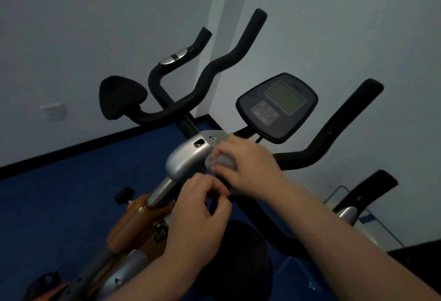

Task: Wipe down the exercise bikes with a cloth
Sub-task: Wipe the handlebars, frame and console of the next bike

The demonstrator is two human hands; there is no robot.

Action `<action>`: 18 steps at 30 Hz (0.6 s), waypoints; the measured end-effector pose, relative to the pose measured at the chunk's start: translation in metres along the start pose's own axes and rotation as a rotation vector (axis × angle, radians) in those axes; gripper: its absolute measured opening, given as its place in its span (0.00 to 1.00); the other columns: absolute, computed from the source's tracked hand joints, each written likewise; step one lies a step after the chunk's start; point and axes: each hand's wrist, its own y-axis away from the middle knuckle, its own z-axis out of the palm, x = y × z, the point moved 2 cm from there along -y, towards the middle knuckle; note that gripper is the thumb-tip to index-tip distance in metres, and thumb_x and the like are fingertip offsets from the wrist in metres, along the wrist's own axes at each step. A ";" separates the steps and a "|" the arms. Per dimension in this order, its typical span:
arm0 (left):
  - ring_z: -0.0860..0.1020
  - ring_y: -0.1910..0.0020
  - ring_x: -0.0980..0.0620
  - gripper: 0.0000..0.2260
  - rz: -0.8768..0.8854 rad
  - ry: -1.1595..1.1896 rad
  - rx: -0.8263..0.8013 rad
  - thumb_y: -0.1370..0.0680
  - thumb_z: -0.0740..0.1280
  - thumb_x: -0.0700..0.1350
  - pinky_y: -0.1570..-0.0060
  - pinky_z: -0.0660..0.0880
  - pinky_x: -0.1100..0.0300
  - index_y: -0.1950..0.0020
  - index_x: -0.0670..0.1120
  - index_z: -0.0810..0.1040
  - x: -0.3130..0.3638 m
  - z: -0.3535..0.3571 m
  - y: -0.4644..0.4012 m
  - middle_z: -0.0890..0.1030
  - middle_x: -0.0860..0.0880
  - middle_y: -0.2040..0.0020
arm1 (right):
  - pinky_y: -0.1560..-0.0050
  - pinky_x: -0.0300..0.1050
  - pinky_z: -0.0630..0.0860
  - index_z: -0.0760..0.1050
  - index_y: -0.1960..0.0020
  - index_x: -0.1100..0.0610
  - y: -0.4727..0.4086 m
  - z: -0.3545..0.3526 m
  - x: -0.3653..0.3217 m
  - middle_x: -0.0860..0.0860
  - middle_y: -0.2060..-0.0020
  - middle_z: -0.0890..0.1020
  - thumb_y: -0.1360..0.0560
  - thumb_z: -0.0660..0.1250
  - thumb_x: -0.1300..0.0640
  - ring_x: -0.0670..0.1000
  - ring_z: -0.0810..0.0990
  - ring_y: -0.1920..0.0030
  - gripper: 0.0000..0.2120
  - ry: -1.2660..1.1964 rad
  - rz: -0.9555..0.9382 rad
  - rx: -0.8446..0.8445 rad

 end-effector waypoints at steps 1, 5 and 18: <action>0.75 0.54 0.57 0.02 0.007 0.004 -0.012 0.31 0.64 0.49 0.57 0.68 0.66 0.62 0.57 0.74 0.000 -0.001 -0.001 0.76 0.58 0.58 | 0.50 0.49 0.71 0.78 0.50 0.51 0.010 0.000 -0.002 0.48 0.51 0.79 0.28 0.71 0.51 0.50 0.76 0.49 0.08 -0.019 -0.058 0.003; 0.77 0.55 0.58 0.05 0.065 -0.012 -0.139 0.32 0.63 0.55 0.57 0.71 0.62 0.59 0.58 0.75 0.000 -0.006 -0.015 0.77 0.58 0.57 | 0.51 0.39 0.71 0.75 0.52 0.52 0.049 -0.030 0.019 0.45 0.54 0.75 0.30 0.72 0.54 0.45 0.73 0.52 0.09 -0.087 -0.014 0.418; 0.77 0.59 0.61 0.11 0.015 0.192 -0.276 0.21 0.61 0.41 0.61 0.70 0.69 0.58 0.56 0.75 0.013 0.059 -0.094 0.79 0.59 0.60 | 0.62 0.39 0.74 0.71 0.55 0.47 0.068 0.004 0.023 0.40 0.55 0.68 0.24 0.57 0.38 0.41 0.73 0.58 0.13 -0.195 0.511 0.656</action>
